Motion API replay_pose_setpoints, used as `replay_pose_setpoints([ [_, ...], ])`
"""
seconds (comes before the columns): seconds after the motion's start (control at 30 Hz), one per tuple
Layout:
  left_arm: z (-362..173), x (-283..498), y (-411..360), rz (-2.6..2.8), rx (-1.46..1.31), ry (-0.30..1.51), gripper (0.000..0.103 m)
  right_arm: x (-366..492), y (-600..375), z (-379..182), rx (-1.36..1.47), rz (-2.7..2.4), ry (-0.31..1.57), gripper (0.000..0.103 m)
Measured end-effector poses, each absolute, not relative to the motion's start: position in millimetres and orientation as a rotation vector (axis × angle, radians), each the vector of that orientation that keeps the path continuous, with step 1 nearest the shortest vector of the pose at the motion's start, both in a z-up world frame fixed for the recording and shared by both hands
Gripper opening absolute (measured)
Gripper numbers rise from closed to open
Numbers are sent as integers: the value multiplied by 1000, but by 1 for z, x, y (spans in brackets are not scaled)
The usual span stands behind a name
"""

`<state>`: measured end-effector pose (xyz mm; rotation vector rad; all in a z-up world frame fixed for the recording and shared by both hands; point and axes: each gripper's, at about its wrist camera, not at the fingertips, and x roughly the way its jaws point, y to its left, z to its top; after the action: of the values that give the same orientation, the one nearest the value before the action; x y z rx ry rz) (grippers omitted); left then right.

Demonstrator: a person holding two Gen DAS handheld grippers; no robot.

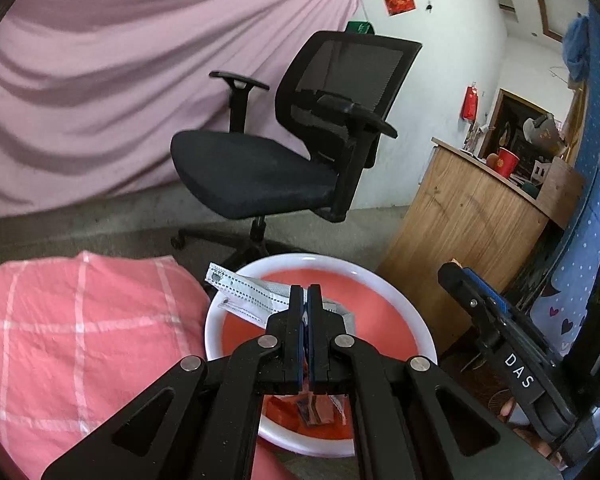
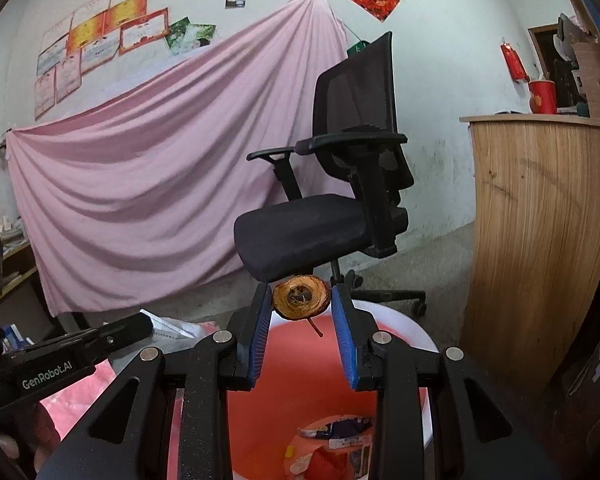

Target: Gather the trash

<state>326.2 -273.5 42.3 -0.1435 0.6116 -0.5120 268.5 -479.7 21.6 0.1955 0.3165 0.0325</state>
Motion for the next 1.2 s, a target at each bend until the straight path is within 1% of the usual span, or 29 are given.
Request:
replay_pose_setpoints([
  [0.07,40,330,-272,-510,-152,635,2,270,-480,20,196,34,330,29],
  [0.1,39,332,-271,-508,-157,645,5,271,-480,20,196,34,337,29],
  [0.13,39,332,-270,-507,-161,652,11,272,-479,19,195,35,343,30],
  [0.17,38,333,-269,-504,-166,657,15,273,-479,18,194,35,351,33],
  [0.2,38,333,-267,-500,-170,657,25,274,-479,18,195,35,356,36],
  [0.23,39,332,-265,-494,-176,652,26,274,-480,18,197,36,358,37],
  [0.33,41,327,-257,-475,-187,647,26,273,-479,18,194,37,364,38],
  [0.4,42,321,-248,-456,-188,637,27,271,-477,19,184,40,365,47],
  [0.47,43,314,-238,-437,-184,630,33,268,-474,21,179,44,358,49],
  [0.5,43,309,-233,-424,-182,623,38,266,-473,21,176,45,356,50],
  [0.53,44,305,-228,-414,-181,615,41,264,-471,22,172,46,354,52],
  [0.6,45,293,-215,-392,-181,596,43,260,-468,24,168,51,348,53],
  [0.63,45,288,-211,-384,-179,591,47,257,-466,25,166,55,346,55],
  [0.67,46,281,-204,-371,-179,583,51,253,-463,26,161,57,341,60],
  [0.7,47,275,-198,-359,-179,575,59,246,-459,26,154,58,334,69],
  [0.73,48,266,-191,-342,-182,561,66,242,-457,27,151,57,329,74],
  [0.77,48,257,-183,-330,-187,546,71,235,-454,28,155,58,319,78],
  [0.8,49,248,-177,-320,-193,531,81,227,-451,30,160,63,306,78],
  [0.83,49,239,-171,-308,-198,516,88,220,-448,33,161,63,297,79],
  [0.9,48,217,-157,-281,-202,478,95,206,-442,37,158,62,275,86],
  [0.93,48,209,-152,-272,-202,464,99,195,-438,38,157,64,260,91],
  [1.0,49,189,-140,-245,-199,436,100,180,-433,40,156,68,243,100],
  [1.03,49,181,-135,-237,-192,427,100,172,-430,41,156,68,236,102],
  [1.2,47,141,-116,-204,-122,402,100,131,-412,40,134,79,234,103],
])
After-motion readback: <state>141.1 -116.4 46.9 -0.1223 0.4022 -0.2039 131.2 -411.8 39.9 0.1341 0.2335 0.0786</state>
